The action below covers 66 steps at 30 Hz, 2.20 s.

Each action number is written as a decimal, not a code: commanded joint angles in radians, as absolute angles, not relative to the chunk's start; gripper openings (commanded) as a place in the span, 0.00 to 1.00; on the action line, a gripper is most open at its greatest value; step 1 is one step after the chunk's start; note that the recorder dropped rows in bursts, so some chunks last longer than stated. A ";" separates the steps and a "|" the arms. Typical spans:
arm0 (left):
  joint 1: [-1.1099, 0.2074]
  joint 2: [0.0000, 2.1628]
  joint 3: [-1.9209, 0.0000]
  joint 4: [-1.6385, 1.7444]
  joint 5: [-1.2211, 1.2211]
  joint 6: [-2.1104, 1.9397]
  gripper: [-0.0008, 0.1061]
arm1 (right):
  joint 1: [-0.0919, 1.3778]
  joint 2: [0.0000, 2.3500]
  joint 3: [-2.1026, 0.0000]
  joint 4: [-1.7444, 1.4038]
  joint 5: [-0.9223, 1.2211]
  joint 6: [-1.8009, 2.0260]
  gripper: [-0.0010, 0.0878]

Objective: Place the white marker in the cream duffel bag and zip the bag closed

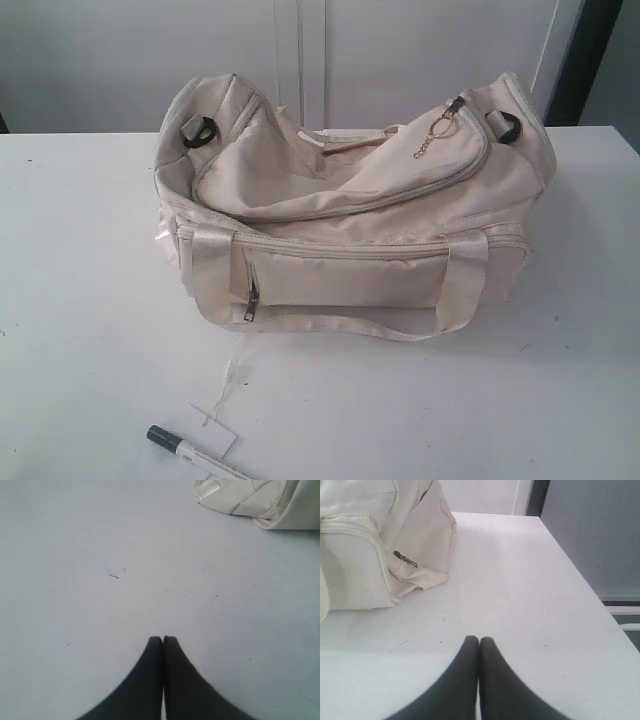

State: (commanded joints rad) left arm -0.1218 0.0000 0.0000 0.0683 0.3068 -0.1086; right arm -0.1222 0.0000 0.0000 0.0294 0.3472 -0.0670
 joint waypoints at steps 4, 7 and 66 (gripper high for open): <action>-0.122 0.000 0.000 0.068 0.307 -0.109 0.01 | -0.122 0.000 0.000 0.029 0.347 -0.067 0.01; -0.122 0.000 0.000 0.068 0.307 -0.109 0.01 | -0.122 0.000 0.000 0.029 0.347 -0.067 0.01; -0.122 0.000 0.000 0.068 0.307 -0.109 0.01 | -0.058 0.000 0.000 0.029 0.347 -0.067 0.01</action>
